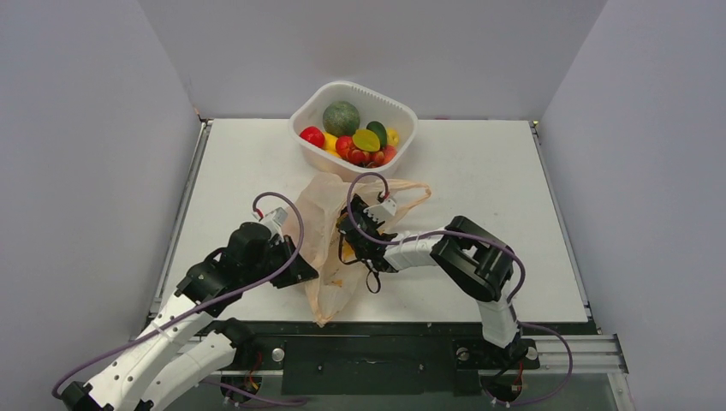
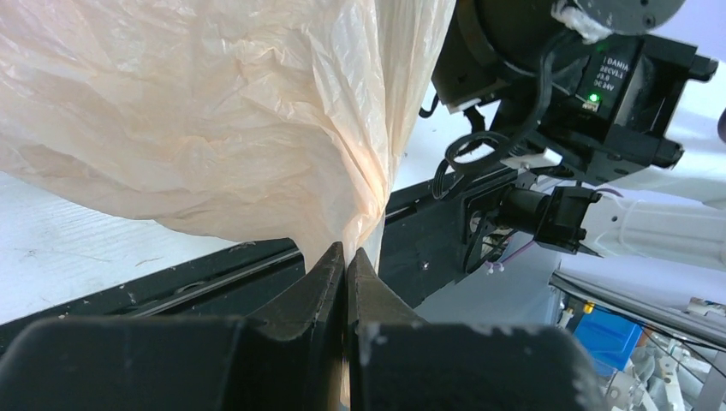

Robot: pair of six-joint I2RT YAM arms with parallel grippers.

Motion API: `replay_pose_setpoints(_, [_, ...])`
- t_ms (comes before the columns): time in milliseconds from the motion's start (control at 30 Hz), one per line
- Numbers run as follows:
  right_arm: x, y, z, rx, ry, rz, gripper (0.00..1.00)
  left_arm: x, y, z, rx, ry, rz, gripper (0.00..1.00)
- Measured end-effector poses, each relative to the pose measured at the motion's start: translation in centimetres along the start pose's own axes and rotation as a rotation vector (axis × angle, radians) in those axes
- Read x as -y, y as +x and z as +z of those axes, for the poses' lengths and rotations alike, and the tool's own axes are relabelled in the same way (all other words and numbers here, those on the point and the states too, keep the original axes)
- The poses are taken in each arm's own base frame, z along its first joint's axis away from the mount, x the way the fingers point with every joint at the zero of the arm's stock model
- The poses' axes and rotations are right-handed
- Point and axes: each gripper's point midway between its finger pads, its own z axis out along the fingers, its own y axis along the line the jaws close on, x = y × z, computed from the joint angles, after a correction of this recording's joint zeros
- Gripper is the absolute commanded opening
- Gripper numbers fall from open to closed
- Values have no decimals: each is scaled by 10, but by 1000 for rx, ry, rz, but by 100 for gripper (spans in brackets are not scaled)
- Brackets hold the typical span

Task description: Take the fake fruits out of the plastic bag

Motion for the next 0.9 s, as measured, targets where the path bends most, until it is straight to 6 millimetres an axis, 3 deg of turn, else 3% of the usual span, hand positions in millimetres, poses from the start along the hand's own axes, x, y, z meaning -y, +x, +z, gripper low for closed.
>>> replay_pose_setpoints(300, [20, -2, 23, 17, 66, 48, 71, 4, 7, 4, -15, -15, 47, 0])
replay_pose_setpoints(533, [16, -11, 44, 34, 68, 95, 70, 4, 2, 1, 22, -15, 56, 0])
replay_pose_setpoints(667, [14, -12, 52, 35, 64, 110, 65, 6, 0, -4, 45, -2, 53, 0])
replay_pose_setpoints(900, [15, -11, 55, 17, 60, 104, 46, -1, -1, -7, 60, -28, 55, 0])
